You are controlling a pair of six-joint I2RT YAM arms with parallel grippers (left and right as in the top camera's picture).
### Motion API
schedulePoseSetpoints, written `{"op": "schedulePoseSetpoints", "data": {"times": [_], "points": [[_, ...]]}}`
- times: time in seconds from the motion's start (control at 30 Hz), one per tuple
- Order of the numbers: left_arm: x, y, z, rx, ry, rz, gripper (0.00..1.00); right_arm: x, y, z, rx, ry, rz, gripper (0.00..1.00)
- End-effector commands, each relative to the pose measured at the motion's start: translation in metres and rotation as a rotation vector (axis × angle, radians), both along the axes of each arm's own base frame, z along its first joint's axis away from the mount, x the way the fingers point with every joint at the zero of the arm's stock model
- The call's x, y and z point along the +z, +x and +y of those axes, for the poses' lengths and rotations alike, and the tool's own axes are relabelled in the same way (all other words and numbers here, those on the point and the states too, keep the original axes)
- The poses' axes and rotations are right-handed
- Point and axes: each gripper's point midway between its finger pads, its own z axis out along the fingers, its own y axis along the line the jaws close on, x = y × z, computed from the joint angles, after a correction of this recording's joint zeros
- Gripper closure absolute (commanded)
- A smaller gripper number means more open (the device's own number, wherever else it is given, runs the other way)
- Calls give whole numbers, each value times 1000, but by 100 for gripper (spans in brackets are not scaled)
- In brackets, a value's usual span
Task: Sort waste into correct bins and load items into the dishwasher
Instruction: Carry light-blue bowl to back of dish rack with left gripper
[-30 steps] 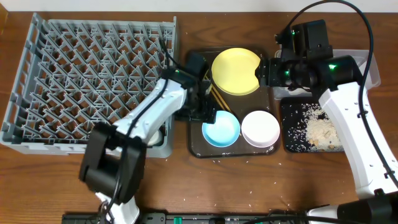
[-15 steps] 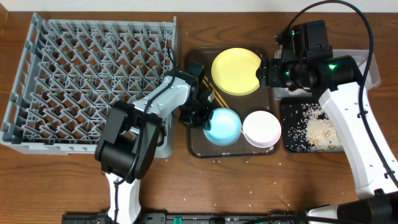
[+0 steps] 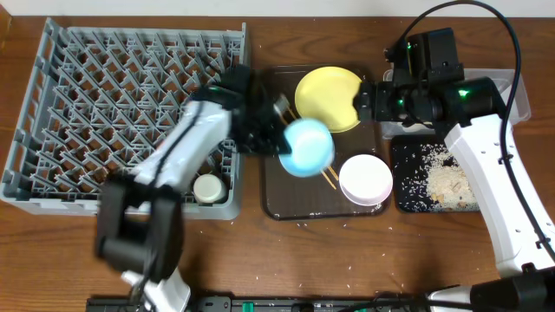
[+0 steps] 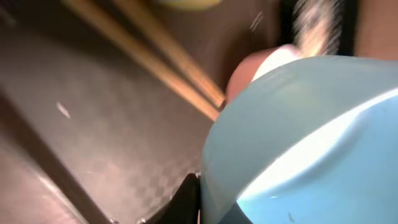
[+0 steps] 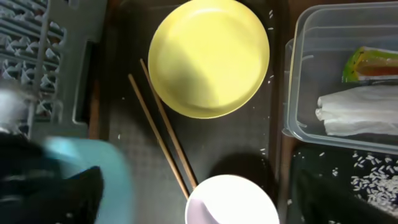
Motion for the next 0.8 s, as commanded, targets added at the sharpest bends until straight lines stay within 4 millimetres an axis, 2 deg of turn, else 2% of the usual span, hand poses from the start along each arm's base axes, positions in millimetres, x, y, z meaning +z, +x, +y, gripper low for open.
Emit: {"op": "schedulePoseSetpoints", "data": {"times": [0.0, 0.03, 0.07, 0.1, 0.2, 0.33, 0.47, 0.6, 0.77], "points": [[55, 43, 59, 274, 123, -221, 93, -3, 0, -2, -11, -3, 9, 1], [60, 53, 80, 361, 198, -268, 93, -3, 0, -2, -11, -4, 9, 1], [70, 68, 115, 498, 321, -348, 93, -3, 0, -2, -11, -4, 10, 1], [79, 76, 133, 565, 378, -404, 93, -3, 0, -2, -11, -4, 9, 1], [94, 92, 158, 659, 438, -494, 93, -3, 0, -2, -11, -4, 9, 1], [109, 110, 206, 903, 607, -595, 92, -3, 0, -2, -11, -4, 10, 1], [124, 122, 236, 1035, 728, -692, 93, -3, 0, -2, -11, -4, 9, 1], [126, 134, 251, 1092, 813, -752, 93, -3, 0, -2, -11, -4, 10, 1], [88, 151, 263, 1059, 1008, -750, 93, -3, 0, -2, -11, -4, 10, 1]]}}
